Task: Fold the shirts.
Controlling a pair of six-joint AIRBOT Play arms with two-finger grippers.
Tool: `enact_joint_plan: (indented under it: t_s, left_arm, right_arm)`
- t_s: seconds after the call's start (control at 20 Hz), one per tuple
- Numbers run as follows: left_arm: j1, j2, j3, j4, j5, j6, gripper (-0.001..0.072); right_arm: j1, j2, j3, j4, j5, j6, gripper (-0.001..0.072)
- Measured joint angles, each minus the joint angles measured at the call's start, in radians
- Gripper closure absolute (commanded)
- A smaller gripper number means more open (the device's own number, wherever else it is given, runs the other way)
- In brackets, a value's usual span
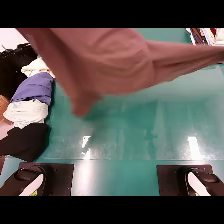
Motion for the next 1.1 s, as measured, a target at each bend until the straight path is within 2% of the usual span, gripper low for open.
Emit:
enact_joint_plan:
  t_s: [0.25,0.55,0.7,0.85,1.05,1.1]
  left_arm:
    - [0.0,0.085,0.088,-0.005,-0.017,0.0,0.0684]
    - [0.0,0.053,0.103,0.048,-0.097,-0.029,0.0684]
    - [0.0,-0.052,0.0,0.134,-0.172,-0.077,0.0683]
    - [0.0,-0.201,-0.16,0.176,-0.179,-0.1,0.0683]
    - [0.0,-0.441,-0.292,0.195,-0.014,-0.122,0.0682]
    - [0.0,-0.495,-0.307,0.198,0.026,-0.137,0.0653]
  right_arm:
    - [-0.1,0.023,0.199,-0.007,0.067,-0.018,0.0692]
    - [-0.132,-0.113,0.341,-0.01,0.278,-0.014,0.0693]
    - [-0.063,-0.228,0.266,-0.011,0.32,-0.003,0.0693]
    - [0.002,-0.375,0.14,-0.011,0.299,0.003,0.0693]
    - [0.039,-0.58,0.047,-0.007,0.165,0.006,0.0692]
    - [0.042,-0.628,0.047,0.001,0.138,0.006,0.068]
